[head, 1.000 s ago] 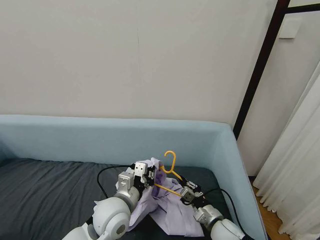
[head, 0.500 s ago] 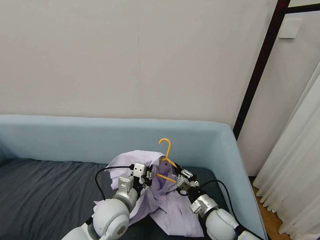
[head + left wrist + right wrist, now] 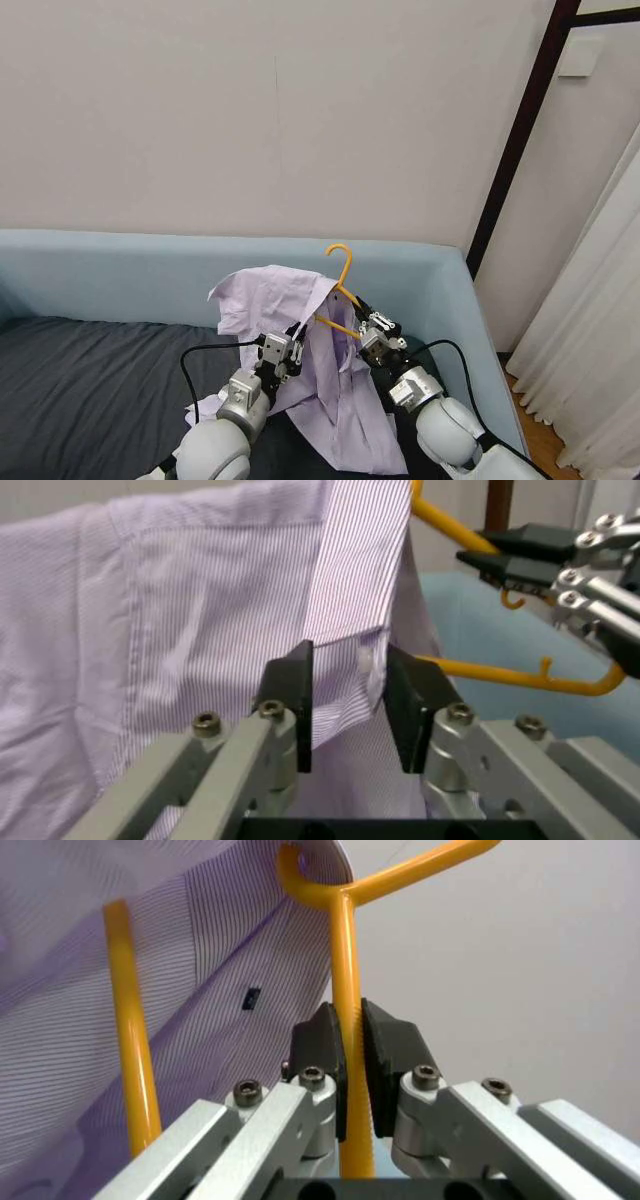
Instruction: Pick up the clothes from the sofa and hang them on the clothes hanger.
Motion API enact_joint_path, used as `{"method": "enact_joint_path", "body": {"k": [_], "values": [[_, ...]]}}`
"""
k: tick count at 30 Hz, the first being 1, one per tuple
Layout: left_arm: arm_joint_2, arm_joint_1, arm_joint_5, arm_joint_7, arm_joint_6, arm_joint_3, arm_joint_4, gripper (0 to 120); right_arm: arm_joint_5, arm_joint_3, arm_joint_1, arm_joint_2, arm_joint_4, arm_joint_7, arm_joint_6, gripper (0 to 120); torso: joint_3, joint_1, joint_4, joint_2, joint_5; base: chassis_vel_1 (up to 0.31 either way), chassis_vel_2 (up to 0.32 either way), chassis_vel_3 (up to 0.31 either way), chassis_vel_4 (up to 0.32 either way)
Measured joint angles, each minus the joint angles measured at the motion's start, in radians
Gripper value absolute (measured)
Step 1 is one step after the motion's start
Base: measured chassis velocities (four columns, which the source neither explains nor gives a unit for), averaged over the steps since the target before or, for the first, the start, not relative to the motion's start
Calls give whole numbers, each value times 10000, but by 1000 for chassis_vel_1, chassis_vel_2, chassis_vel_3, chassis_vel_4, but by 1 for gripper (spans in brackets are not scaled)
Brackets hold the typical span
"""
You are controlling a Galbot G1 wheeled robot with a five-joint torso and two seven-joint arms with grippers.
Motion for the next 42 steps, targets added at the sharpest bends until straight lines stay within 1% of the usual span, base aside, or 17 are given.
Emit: {"method": "enact_joint_path", "body": {"k": [2,3,7,8,12,18,19,21,23,24,28,29,32,33,34,38,42], "values": [[561,198,-27,264,-704,-226,-124,42,60,56,103,-68,18,-57,83,5,0,0,0,0,1,0,0,0,0],[561,198,-27,264,-704,-226,-124,42,60,56,103,-68,18,-57,83,5,0,0,0,0,1,0,0,0,0],[2079,386,-897,1190,-1818,-978,-244,61,146,109,257,-161,37,-195,304,5,0,0,4,1,-1,0,0,0,0],[2079,386,-897,1190,-1818,-978,-244,61,146,109,257,-161,37,-195,304,5,0,0,4,1,-1,0,0,0,0],[3787,-749,-2379,2377,-2118,-1369,72,79,-151,146,356,-227,-69,-299,577,5,0,0,1,1,2,0,0,0,0],[4633,-2255,-3564,3891,-2324,-1007,717,92,-333,145,393,-238,-76,-391,691,5,1,0,-4,1,2,0,0,0,0],[4866,-2707,-3963,4795,-2489,-942,972,97,-361,67,488,-207,-115,-423,712,5,0,1,-9,1,0,0,0,0,0],[5143,-3425,-4530,6471,-2777,-752,1431,99,-370,-69,661,-126,-201,-464,738,5,0,0,0,1,5,0,0,0,0],[5167,-3521,-4580,6688,-2804,-723,1492,100,-369,-79,677,-116,-212,-466,740,5,0,0,1,1,5,0,0,0,0],[5303,-4599,-4883,8464,-2932,-234,2200,100,-366,-118,752,-45,-277,-497,760,5,0,0,6,0,2,0,0,0,0],[4677,-7413,-5012,10112,-2510,1588,4031,100,-560,37,506,-214,-63,-586,917,5,0,0,0,1,2,0,0,0,0],[4677,-7413,-5012,10112,-2510,1588,4031,100,-560,37,506,-214,-63,-586,917,5,0,0,0,1,2,0,0,0,0],[3450,-9628,-4919,10929,-2229,3683,5681,100,-1011,461,120,-319,109,-628,1068,5,1,0,6,0,2,0,0,0,0],[3450,-9628,-4919,10929,-2229,3683,5681,100,-1011,461,120,-319,109,-628,1068,5,1,0,6,0,2,0,0,0,0],[2875,-10216,-4812,11195,-2139,4192,6274,100,-1173,625,-35,-354,159,-637,1098,5,3,1,-5,0,0,0,0,0,0],[1351,-11534,-4095,12185,-1843,5210,7955,100,-1504,1025,-447,-426,270,-660,1161,5,2,1,-7,0,6,0,0,0,0],[690,-12174,-3519,13207,-1523,5493,8849,100,-1803,1257,-647,-445,288,-673,1226,5,2,1,-6,0,8,0,0,0,0]]}}
